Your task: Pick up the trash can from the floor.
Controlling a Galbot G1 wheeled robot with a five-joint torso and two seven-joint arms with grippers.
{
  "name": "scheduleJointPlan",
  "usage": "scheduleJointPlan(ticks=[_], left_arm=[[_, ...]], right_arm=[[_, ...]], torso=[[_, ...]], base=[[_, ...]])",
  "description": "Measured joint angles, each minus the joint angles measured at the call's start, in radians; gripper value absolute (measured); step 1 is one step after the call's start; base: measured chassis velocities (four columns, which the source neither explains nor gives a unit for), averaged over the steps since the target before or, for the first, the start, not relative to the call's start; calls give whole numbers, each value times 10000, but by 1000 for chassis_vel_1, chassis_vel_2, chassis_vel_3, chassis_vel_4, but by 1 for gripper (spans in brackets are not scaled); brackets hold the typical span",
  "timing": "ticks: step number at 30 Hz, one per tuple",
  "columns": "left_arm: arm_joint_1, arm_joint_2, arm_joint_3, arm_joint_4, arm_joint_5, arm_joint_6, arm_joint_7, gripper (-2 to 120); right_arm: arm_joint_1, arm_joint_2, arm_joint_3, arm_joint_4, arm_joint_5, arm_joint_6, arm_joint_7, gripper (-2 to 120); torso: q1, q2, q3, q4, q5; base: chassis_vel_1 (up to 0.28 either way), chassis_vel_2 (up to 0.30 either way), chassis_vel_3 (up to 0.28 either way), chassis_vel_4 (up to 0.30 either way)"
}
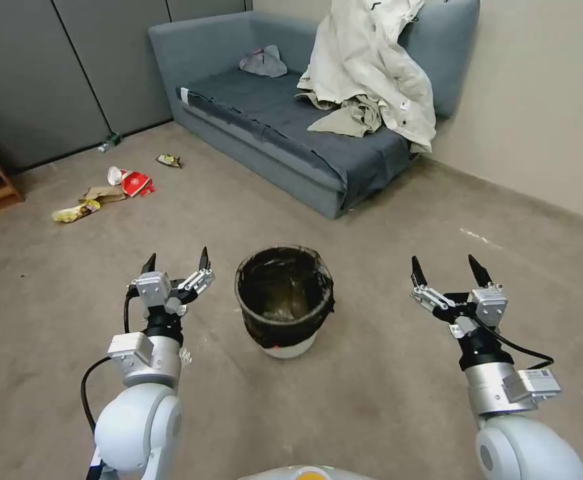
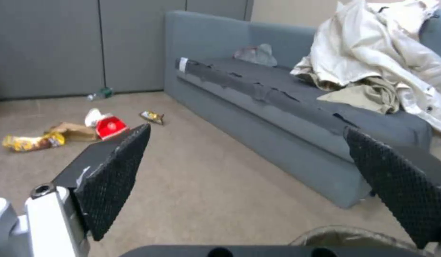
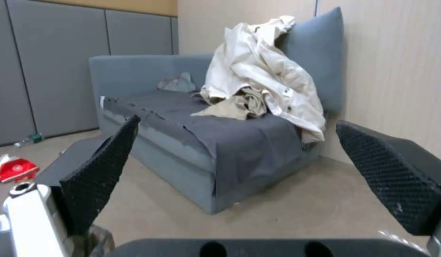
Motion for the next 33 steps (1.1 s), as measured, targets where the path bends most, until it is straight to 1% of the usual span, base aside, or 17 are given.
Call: scheduleJointPlan(ticks=[3, 5, 6, 7, 8, 9, 10, 13, 14, 15, 18, 20, 23, 27, 30, 33], left_arm=[[-63, 88, 74, 25, -220, 157, -193, 100], [-201, 258, 219, -6, -1210, 807, -415, 100], [-201, 258, 219, -6, -1210, 807, -415, 100], [-259, 317, 258, -41, -1536, 1105, -475, 100], [-399, 451, 320, -117, -2151, 1865, -618, 100], [-520, 551, 356, -127, -2541, 2383, -751, 100], [-520, 551, 356, -127, -2541, 2383, -751, 100], [-1025, 900, 453, 30, -3729, 3956, -1410, 100], [-1157, 1000, 471, 172, -3956, 4259, -1545, 100], [-1157, 1000, 471, 172, -3956, 4259, -1545, 100], [-1426, 1237, 482, 752, -4358, 4735, -1728, 99], [-1455, 1271, 473, 886, -4463, 4801, -1760, 99], [-1671, 1406, 508, 1452, -5057, 4957, -1948, 98], [-1838, 1465, 590, 1750, -5293, 5011, -1984, 97], [-2049, 1534, 685, 2061, -5849, 5088, -2061, 96], [-2178, 1577, 731, 2288, -5928, 5092, -2094, 95]], right_arm=[[22, 1, 6, -26, 2, 85, -67, 100], [34, -3, 2, -37, 35, 148, -99, 100], [34, -3, 2, -37, 35, 148, -99, 100], [32, -2, -4, -37, 44, 151, -105, 100], [23, 5, -16, -38, 47, 153, -123, 100], [17, 11, -23, -36, 48, 153, -131, 100], [17, 11, -23, -36, 48, 153, -131, 100], [17, 31, -30, -23, 53, 153, -141, 100], [19, 33, -30, -23, 54, 153, -145, 100], [19, 33, -30, -23, 54, 153, -145, 100], [83, 13, -72, -65, 60, 155, -151, 100], [130, -4, -100, -100, 63, 154, -154, 100], [204, -32, -136, -177, 64, 153, -156, 100], [218, -47, -136, -181, 67, 154, -157, 100], [257, -76, -136, -202, 86, 153, -151, 100], [289, -102, -151, -224, 104, 153, -145, 100]], torso=[[0, 1, -1, -1, -1], [-1, 1, -2, -2, -1], [-1, 1, -2, -2, -1], [-1, 1, -2, -2, -2], [-2, 1, -3, -1, 1], [-2, 1, -3, -2, 0], [-2, 1, -3, -2, 0], [-2, 0, -2, -2, 1], [0, 0, -2, -3, -3], [0, 0, -2, -3, -3], [-2, 1, -2, -3, -1], [-1, 0, -2, -2, -2], [-1, 0, -2, 1, -1], [-1, 1, -2, -2, -2], [-1, 1, -2, -2, 0], [-1, 0, -2, -1, -1]], base=[[-68, 39, 60, -57], [0, 0, 0, 0], [0, 0, 0, 0], [0, 0, 0, 0], [0, 0, 0, 0], [0, 0, 0, 0], [0, 0, 0, 0], [0, 0, 0, 0], [0, 0, 0, 0], [0, 0, 0, 0], [0, 0, 0, 0], [0, 0, 0, 0], [0, 0, 0, 0], [0, 0, 0, 0], [0, 0, 0, 0], [0, 0, 0, 0]])
